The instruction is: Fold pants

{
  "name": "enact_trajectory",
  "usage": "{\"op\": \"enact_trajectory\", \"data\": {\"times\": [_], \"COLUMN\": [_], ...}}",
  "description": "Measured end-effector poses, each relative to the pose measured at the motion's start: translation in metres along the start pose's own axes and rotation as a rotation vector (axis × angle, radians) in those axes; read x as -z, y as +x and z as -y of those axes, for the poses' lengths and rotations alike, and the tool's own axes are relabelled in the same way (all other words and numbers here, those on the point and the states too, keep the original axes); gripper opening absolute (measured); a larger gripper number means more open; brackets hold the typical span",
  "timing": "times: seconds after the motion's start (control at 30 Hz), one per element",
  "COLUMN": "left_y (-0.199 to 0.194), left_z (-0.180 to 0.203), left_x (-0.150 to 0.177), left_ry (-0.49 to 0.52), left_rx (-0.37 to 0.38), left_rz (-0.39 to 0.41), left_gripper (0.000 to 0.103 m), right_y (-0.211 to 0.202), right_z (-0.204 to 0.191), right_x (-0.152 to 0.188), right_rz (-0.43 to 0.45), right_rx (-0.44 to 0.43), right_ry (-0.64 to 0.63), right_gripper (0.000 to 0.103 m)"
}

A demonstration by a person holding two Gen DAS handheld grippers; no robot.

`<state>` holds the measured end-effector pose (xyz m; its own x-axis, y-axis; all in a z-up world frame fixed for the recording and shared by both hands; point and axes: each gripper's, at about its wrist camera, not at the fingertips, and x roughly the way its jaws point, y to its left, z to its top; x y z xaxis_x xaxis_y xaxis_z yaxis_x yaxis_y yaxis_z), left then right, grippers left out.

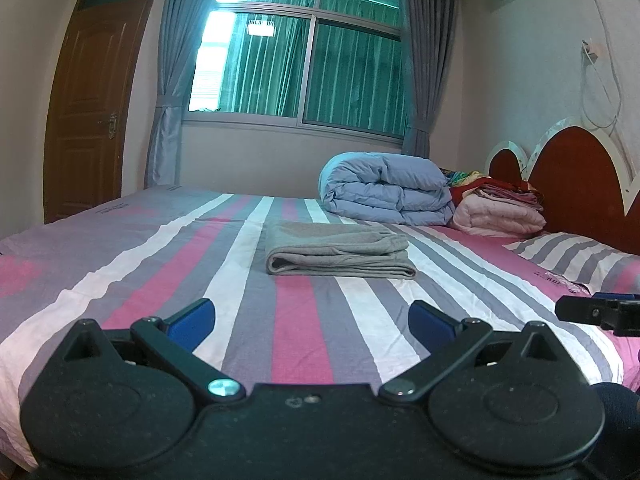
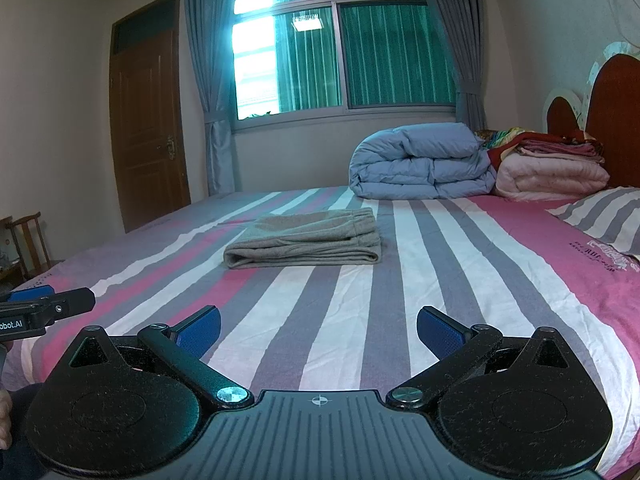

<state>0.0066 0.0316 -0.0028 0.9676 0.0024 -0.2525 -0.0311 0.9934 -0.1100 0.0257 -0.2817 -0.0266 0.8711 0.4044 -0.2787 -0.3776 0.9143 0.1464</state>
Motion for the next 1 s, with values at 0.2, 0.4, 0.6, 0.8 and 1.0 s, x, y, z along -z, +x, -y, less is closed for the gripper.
{"op": "enact_trajectory", "data": {"times": [0.2,0.4,0.6,0.8,1.0], "left_y": [0.0002,0.0001,0.0005,0.0007,0.0034], "left_z": [0.0003,0.0005,0.0009,0.0002,0.0014], "left_x": [0.0003,0.0005,0.0,-0.0004,0.0013], "left_ry": [0.001,0.001,0.003,0.01,0.032], "left_rx": [0.0,0.0,0.005,0.026,0.042], "left_rz": [-0.001,-0.001,-0.001,0.004,0.013], "left_gripper": [0.097,0.097,0.097,0.097,0.097], "right_y": [0.0002,0.0004,0.0005,0.001,0.0008], "right_z": [0.0004,0.0007,0.0019,0.0038,0.003], "right_x": [-0.0003,-0.0003,-0.0001,0.0002,0.0002], "right_rz": [-0.001,-0.002,-0.002,-0.003,-0.004], "right_rx": [-0.001,-0.001,-0.003,-0.006,-0.005], "right_ry": [-0.001,-0.001,-0.003,-0.004,-0.004], "right_gripper": [0.103,0.103,0.103,0.103,0.103]}}
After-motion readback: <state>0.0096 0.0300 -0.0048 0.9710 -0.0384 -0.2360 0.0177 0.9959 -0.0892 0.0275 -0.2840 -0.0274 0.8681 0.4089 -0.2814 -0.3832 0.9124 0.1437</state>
